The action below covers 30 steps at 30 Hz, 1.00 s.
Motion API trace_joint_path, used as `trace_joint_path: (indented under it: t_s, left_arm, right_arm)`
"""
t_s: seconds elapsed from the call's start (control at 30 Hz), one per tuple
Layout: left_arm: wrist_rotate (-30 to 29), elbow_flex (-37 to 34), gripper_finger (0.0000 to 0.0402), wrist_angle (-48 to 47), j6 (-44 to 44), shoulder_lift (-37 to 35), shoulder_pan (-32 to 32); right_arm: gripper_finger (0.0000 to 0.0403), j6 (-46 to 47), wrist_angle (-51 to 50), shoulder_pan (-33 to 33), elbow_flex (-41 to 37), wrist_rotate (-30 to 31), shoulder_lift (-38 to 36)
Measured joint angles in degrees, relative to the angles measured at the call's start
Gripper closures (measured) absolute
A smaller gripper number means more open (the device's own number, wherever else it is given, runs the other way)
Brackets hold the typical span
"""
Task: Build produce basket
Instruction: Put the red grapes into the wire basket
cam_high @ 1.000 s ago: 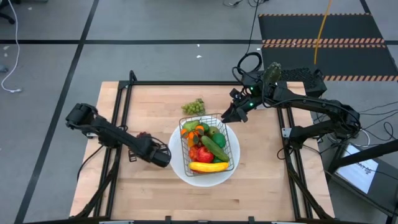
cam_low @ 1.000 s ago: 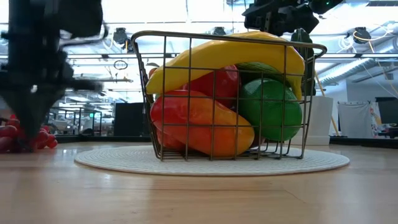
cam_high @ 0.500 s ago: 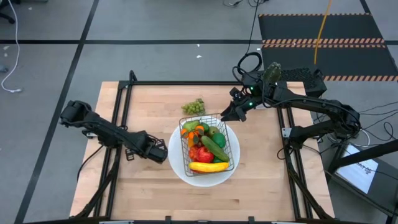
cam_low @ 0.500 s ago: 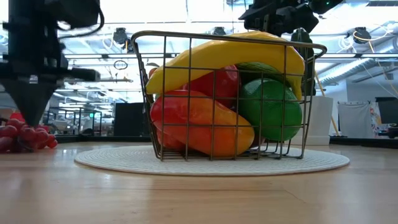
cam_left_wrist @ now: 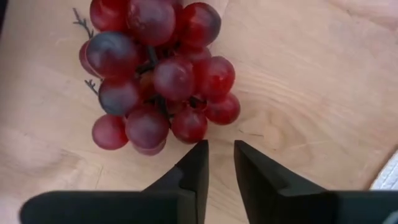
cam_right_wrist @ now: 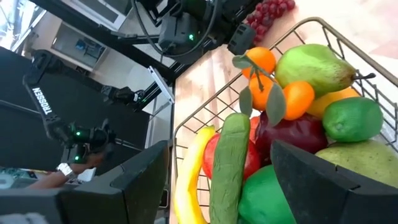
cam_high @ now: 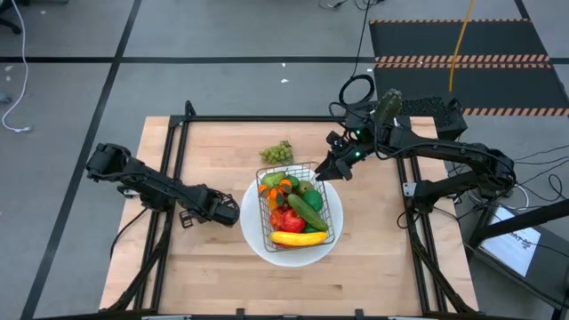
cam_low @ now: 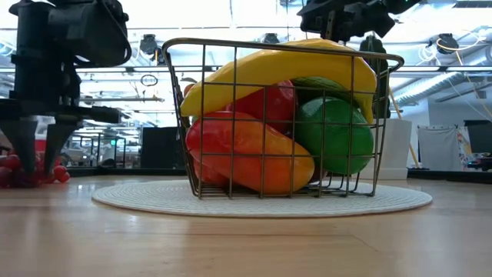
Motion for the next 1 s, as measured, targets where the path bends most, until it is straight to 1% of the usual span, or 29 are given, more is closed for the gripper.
trace_joint_path:
  t_s: [0.13, 0.2, 0.27, 0.43, 0.53, 0.6, 0.73, 0.9, 1.0]
  left_arm:
    - [0.54, 0.00, 0.0303, -0.47, -0.81, -0.02, -0.35]
    - [-0.12, 0.56, 0.0296, -1.18, -0.82, -0.03, -0.46]
    - [-0.41, 2.20, 0.0295, -2.88, 1.10, -0.64, -0.44]
    - [0.54, 8.09, 0.0316, -13.35, 9.03, -0.73, 0.44]
    - [2.62, 8.58, 0.0329, -15.90, 11.79, -0.66, 1.31]
    - [4.46, 7.75, 0.0330, -16.62, 13.31, -0.71, 1.81]
    - [4.81, 6.05, 0.0312, -14.04, 18.10, -0.65, 2.83]
    - [4.78, 5.97, 0.0277, -14.55, 24.58, -0.65, 3.73]
    - [3.89, 5.97, 0.0263, -14.58, 29.25, -0.65, 3.76]
  right_arm:
    - [0.0129, 0.31, 0.02, 0.36, -0.02, 0.03, 0.01]
    - [0.0129, 0.42, -0.07, 0.36, 0.00, 0.07, 0.01]
    - [0.0129, 0.42, -0.09, 0.34, 0.00, 0.12, 0.01]
    - [0.0129, 0.37, -0.07, 0.35, 0.00, 1.16, 0.00]
    - [0.0129, 0.22, 0.23, 0.33, 0.00, 3.16, 0.01]
    - [0.0129, -0.09, 0.42, 0.27, 0.00, 3.24, 0.01]
    - [0.0129, -0.19, 0.33, 0.29, 0.00, 3.18, 0.00]
    - [0.0129, -0.19, -0.09, 0.30, 0.00, 3.04, 0.00]
    - [0.0129, -0.19, -0.20, 0.30, 0.00, 2.91, 0.01]
